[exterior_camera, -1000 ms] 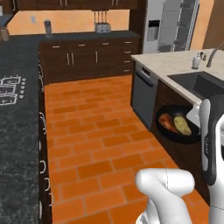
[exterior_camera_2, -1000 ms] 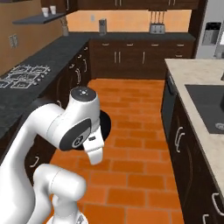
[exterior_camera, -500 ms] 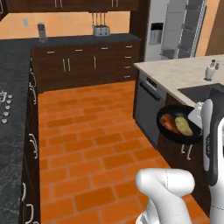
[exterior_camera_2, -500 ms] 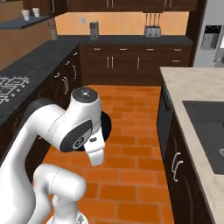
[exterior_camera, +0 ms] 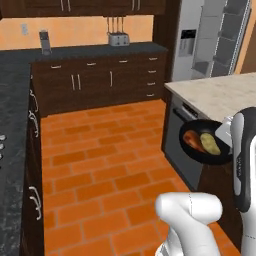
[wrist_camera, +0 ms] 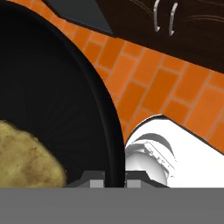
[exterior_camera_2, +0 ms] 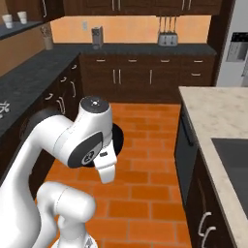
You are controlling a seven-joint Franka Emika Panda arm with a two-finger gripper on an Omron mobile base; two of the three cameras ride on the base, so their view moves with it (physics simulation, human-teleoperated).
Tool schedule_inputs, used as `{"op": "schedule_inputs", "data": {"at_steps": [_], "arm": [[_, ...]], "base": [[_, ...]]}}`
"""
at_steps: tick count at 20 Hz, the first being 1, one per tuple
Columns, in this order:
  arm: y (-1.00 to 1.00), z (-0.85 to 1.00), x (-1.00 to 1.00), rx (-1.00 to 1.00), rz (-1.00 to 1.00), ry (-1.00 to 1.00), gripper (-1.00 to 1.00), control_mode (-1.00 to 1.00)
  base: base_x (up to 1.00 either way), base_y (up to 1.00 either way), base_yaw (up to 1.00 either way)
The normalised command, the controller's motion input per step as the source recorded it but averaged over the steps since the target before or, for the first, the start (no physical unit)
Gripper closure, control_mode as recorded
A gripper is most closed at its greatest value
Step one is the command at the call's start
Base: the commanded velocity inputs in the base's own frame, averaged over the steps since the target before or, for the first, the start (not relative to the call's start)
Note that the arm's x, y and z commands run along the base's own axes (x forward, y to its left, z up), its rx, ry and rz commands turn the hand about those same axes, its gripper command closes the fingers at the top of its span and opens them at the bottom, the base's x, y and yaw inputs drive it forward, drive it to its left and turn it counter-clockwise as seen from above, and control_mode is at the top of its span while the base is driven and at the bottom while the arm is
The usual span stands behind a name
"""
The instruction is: Pick the chicken drumstick and potato from their plates and place them in the bowl. Then put the bowl in the fridge.
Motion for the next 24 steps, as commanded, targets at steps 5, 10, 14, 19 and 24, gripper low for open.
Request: {"op": "schedule_inputs", "data": {"at_steps": [5,10,14,19,24], "arm": [[0.00,0.00,0.00,0.00,0.00,0.00,1.00,1.00],[0.00,0.00,0.00,0.00,0.00,0.00,1.00,1.00],[0.00,0.00,0.00,0.00,0.00,0.00,1.00,1.00],[0.00,0.00,0.00,0.00,0.00,0.00,1.00,1.00],[0.00,0.00,0.00,0.00,0.00,0.00,1.00,1.00]], "base": [[1.00,0.03,-0.01],[1.00,0.02,-0.01],[1.00,0.00,0.00],[1.00,0.00,0.00],[1.00,0.00,0.00]]}}
